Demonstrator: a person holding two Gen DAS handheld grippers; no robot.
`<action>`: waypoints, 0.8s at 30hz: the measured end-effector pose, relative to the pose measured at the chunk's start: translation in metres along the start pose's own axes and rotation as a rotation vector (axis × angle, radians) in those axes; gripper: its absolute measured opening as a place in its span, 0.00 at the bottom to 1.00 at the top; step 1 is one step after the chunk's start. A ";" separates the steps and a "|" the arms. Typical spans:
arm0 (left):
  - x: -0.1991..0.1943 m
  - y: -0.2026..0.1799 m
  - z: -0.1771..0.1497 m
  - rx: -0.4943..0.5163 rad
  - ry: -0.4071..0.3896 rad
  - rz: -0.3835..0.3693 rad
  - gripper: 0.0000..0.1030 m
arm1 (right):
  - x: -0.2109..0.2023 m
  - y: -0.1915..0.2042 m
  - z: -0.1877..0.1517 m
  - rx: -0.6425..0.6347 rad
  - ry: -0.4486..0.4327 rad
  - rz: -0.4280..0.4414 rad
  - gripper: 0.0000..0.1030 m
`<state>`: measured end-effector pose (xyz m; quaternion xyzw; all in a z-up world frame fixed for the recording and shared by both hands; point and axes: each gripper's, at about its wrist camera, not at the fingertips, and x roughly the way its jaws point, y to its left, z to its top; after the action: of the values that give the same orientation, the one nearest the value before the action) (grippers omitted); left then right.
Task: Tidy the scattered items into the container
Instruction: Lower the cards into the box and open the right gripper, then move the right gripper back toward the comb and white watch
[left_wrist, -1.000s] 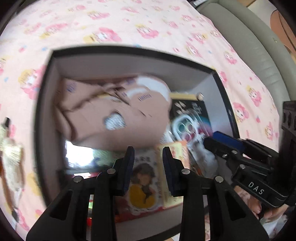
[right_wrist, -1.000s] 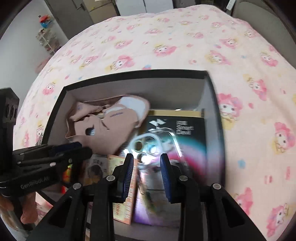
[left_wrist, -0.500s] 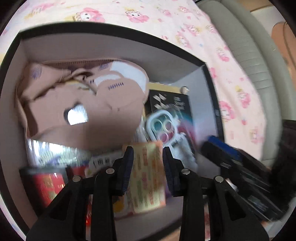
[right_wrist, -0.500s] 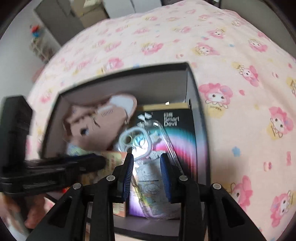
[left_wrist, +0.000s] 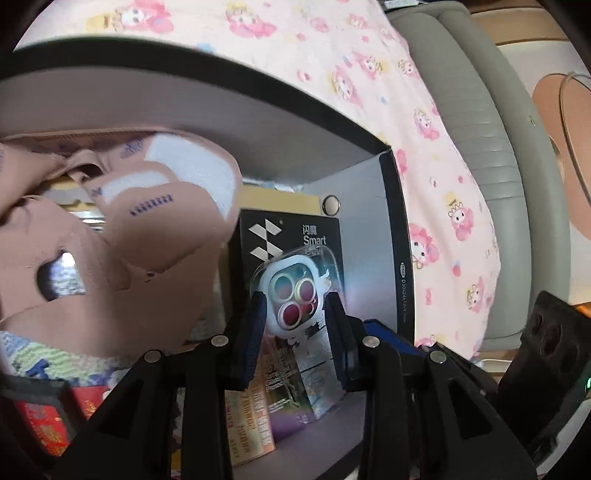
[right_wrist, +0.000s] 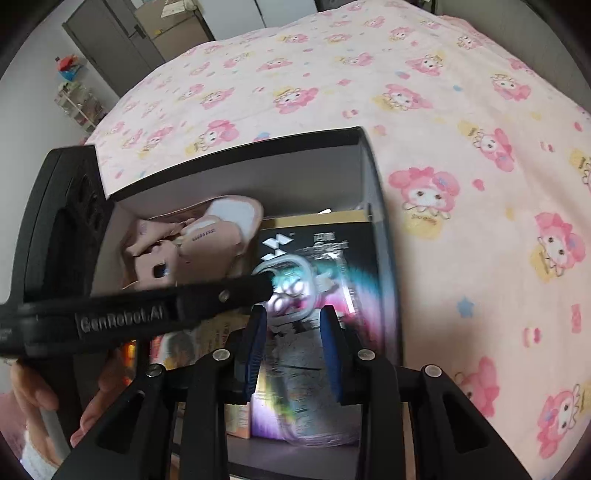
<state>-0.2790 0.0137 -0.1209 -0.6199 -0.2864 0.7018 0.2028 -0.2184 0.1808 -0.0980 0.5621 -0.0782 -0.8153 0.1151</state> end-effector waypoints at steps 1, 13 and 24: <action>-0.002 0.001 0.001 -0.006 -0.004 0.045 0.31 | 0.001 0.003 0.000 -0.012 0.001 -0.001 0.25; -0.083 0.042 -0.049 0.034 -0.138 0.184 0.31 | 0.040 0.030 -0.007 -0.166 0.113 -0.059 0.25; -0.055 0.046 -0.050 0.062 -0.116 0.133 0.31 | 0.030 0.020 -0.005 -0.094 0.113 0.084 0.19</action>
<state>-0.2181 -0.0489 -0.1132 -0.5893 -0.2340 0.7570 0.1580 -0.2221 0.1539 -0.1212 0.5975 -0.0570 -0.7794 0.1797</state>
